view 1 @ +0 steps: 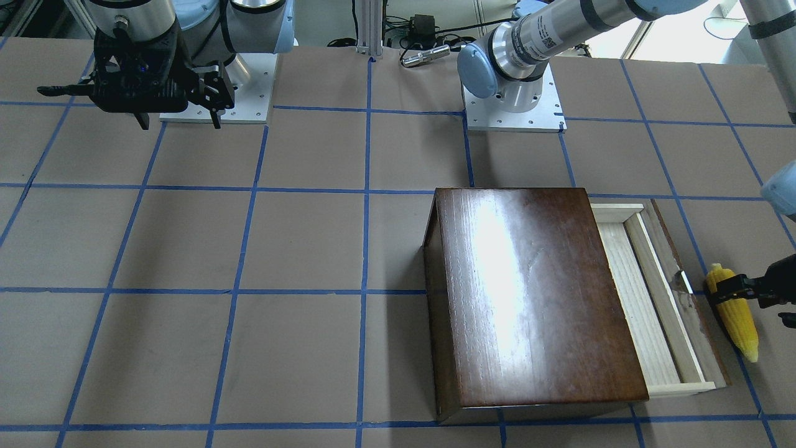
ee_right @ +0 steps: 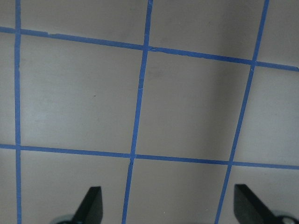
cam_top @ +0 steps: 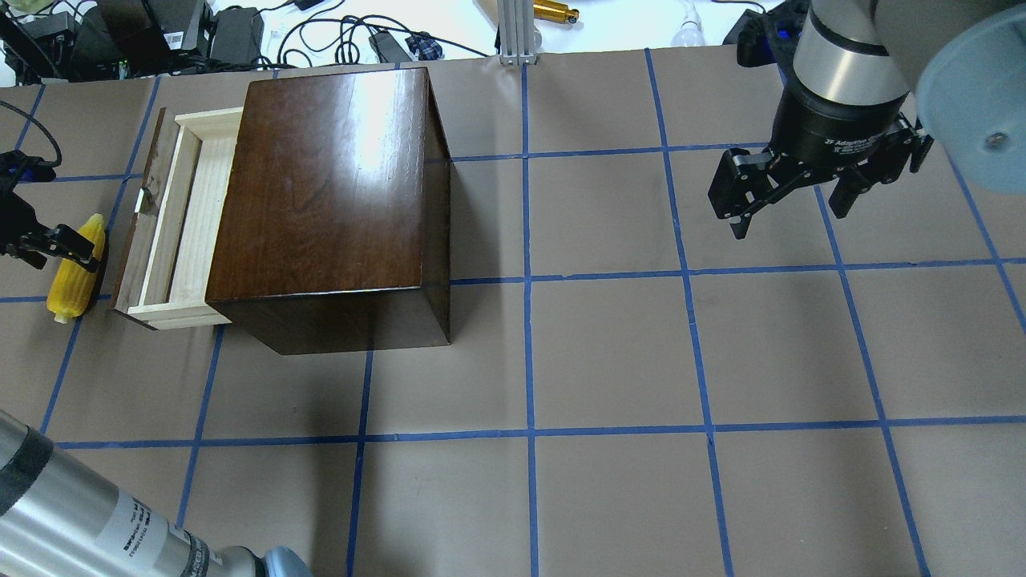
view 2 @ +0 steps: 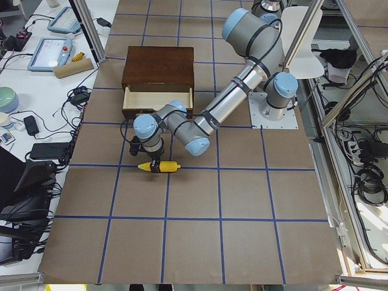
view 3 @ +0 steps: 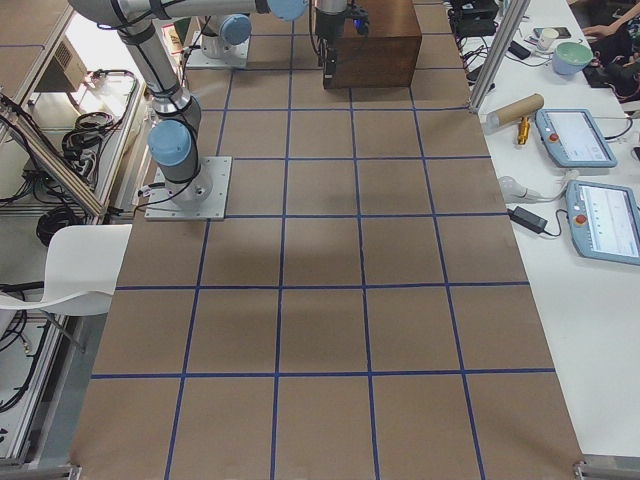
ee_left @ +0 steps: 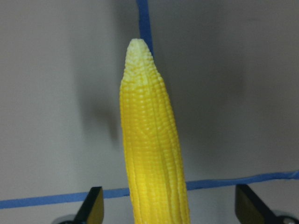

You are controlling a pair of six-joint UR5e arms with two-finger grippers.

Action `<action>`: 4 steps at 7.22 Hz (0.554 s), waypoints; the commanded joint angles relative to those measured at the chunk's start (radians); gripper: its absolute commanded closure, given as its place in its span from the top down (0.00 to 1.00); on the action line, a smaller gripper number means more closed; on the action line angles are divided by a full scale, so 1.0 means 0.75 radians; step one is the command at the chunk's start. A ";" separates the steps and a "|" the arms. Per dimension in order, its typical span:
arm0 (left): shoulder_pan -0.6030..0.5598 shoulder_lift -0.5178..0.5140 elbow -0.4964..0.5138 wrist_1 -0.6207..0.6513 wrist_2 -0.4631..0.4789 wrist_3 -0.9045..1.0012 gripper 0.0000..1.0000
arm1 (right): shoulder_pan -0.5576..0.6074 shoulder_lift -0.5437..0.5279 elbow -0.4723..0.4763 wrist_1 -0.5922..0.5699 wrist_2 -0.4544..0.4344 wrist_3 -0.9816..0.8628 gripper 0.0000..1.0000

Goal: Open drawer and put corn inside
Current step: 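Lower the left gripper and grasp the yellow corn cob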

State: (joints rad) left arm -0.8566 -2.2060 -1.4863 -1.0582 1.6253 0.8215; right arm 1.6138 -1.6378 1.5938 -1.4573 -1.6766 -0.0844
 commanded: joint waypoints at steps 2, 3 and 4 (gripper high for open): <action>0.001 -0.055 -0.017 0.038 0.011 0.001 1.00 | 0.000 -0.001 0.000 0.000 0.002 0.000 1.00; 0.001 -0.051 -0.008 0.041 0.013 0.003 1.00 | 0.000 -0.001 0.000 0.000 0.002 0.000 1.00; 0.001 -0.051 -0.014 0.043 0.011 0.003 1.00 | 0.000 -0.001 0.000 0.000 0.000 0.000 1.00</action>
State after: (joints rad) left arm -0.8560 -2.2435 -1.4956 -1.0287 1.6340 0.8232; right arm 1.6137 -1.6380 1.5938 -1.4573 -1.6756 -0.0843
